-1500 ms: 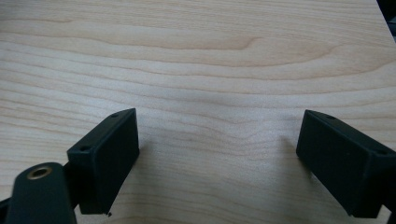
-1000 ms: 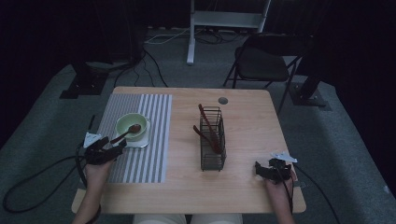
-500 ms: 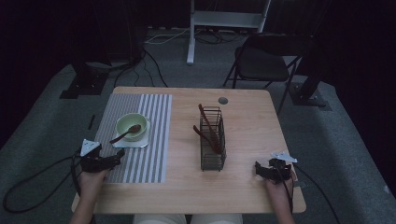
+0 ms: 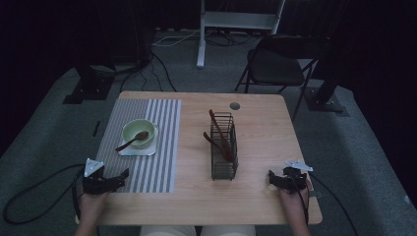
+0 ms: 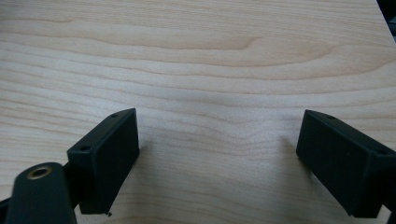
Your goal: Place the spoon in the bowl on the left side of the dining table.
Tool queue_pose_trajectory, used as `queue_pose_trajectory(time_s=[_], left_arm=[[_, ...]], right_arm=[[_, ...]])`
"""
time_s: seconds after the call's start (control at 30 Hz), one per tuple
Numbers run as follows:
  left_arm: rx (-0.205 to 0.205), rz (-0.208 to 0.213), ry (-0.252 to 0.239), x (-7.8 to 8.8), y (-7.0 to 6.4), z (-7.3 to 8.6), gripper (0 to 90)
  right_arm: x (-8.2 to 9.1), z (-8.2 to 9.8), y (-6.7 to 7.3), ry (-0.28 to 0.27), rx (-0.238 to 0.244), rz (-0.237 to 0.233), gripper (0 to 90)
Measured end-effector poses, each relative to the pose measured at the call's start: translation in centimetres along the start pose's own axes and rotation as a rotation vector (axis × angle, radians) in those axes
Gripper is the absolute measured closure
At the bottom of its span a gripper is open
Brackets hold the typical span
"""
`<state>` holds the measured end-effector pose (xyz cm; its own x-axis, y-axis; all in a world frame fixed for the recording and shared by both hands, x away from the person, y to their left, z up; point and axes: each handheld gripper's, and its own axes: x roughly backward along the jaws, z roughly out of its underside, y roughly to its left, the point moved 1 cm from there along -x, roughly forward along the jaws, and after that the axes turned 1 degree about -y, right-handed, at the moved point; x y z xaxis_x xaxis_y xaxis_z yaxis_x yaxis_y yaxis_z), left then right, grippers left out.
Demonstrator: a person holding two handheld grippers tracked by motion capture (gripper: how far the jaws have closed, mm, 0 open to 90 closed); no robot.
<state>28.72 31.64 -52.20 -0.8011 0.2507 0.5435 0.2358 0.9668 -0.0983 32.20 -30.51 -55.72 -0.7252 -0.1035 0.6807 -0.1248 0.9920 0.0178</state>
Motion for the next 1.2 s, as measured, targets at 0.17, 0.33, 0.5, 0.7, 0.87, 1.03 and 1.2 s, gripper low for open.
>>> queue_pose_trajectory(time_s=[0.17,0.33,0.5,0.7,0.87,1.03,1.2], left_arm=[[-0.008,0.005,-0.011,1.1,-0.1,0.8,0.0],[-0.022,0.019,-0.014,2.3,-0.4,2.0,0.0],[-0.033,0.0,-0.042,4.0,-0.6,3.0,0.0],[-0.036,0.005,-0.042,5.7,-0.5,3.8,0.0],[-0.018,-0.02,-0.043,6.5,0.3,4.6,0.0],[-0.002,-0.056,-0.027,7.0,1.0,5.5,0.0],[-0.015,-0.087,-0.033,7.2,1.9,6.5,0.0]], right_arm=[[0.0,0.0,0.0,0.0,0.0,0.0,12.4],[0.0,0.0,0.0,0.0,0.0,0.0,12.4],[0.0,0.0,0.0,0.0,-0.001,0.0,12.4],[0.0,0.0,0.0,0.0,0.0,0.0,12.4],[0.0,0.0,0.0,0.0,0.0,0.0,12.4],[0.0,0.0,0.0,0.0,0.0,0.0,12.4],[0.0,0.0,0.0,0.0,0.0,0.0,12.4]])
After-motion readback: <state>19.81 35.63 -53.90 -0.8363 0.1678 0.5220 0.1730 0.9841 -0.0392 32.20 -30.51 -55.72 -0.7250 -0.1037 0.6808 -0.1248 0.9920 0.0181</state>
